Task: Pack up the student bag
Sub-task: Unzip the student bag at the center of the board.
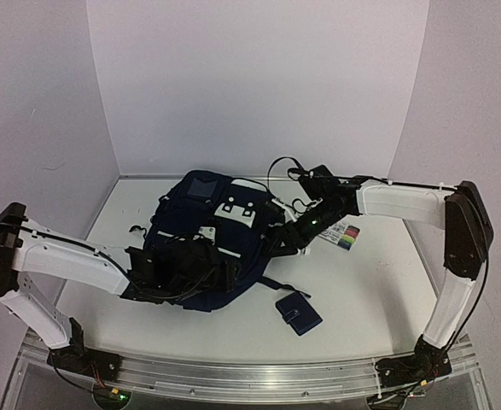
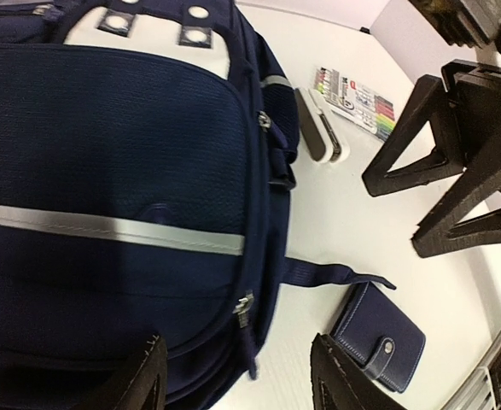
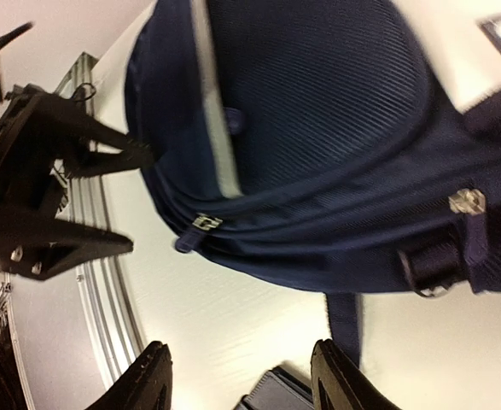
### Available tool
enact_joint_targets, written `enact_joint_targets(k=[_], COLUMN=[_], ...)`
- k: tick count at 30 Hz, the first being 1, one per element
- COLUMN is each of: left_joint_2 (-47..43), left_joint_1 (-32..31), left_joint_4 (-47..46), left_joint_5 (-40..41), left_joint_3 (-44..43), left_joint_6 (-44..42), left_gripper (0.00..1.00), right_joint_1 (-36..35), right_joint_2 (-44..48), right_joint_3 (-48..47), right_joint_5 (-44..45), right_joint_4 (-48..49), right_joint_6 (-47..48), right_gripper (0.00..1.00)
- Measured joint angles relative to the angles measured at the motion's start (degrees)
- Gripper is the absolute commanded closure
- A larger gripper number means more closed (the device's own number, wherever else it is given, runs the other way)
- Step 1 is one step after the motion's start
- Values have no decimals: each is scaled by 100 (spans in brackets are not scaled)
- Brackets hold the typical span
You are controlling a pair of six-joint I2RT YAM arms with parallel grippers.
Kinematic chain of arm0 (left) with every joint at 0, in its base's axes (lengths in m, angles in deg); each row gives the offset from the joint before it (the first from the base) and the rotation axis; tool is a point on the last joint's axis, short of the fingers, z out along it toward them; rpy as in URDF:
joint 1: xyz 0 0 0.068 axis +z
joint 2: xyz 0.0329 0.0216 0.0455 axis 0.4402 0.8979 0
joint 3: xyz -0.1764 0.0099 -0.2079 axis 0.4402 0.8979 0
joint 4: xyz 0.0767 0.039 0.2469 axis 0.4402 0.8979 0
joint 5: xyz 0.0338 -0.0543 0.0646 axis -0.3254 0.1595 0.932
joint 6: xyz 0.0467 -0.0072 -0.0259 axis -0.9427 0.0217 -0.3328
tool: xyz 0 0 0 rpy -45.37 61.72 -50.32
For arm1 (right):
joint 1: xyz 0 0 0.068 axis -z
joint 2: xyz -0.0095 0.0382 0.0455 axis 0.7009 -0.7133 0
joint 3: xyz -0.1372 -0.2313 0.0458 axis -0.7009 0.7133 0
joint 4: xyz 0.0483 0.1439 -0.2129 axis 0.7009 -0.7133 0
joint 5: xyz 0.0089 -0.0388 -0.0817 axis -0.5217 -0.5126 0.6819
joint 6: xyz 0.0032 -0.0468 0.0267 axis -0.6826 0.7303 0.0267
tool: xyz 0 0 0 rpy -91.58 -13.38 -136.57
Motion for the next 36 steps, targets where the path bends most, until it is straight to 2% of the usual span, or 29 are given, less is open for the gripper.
enact_joint_targets(k=[5,15,25,36], left_joint_2=[675,1113,1315,860], left_joint_1=[-152,-192,-191,-159], left_joint_4=[141,837,1113,853], left_joint_5=[85,294,406,197], left_joint_3=[-560,-981,-1159,-888], left_joint_6=[193,955,1426,1166], left_gripper=[52,63,100,100], right_joint_1=[-16,-50,-50,-50], right_joint_2=[0,0,-235,-1042], right_joint_3=[149,177,176,23], right_joint_5=[49,166,198,231], right_joint_4=[-11,37,296,725], right_joint_6=[-90,-262,-527,-1101], right_gripper=[45,46,48,42])
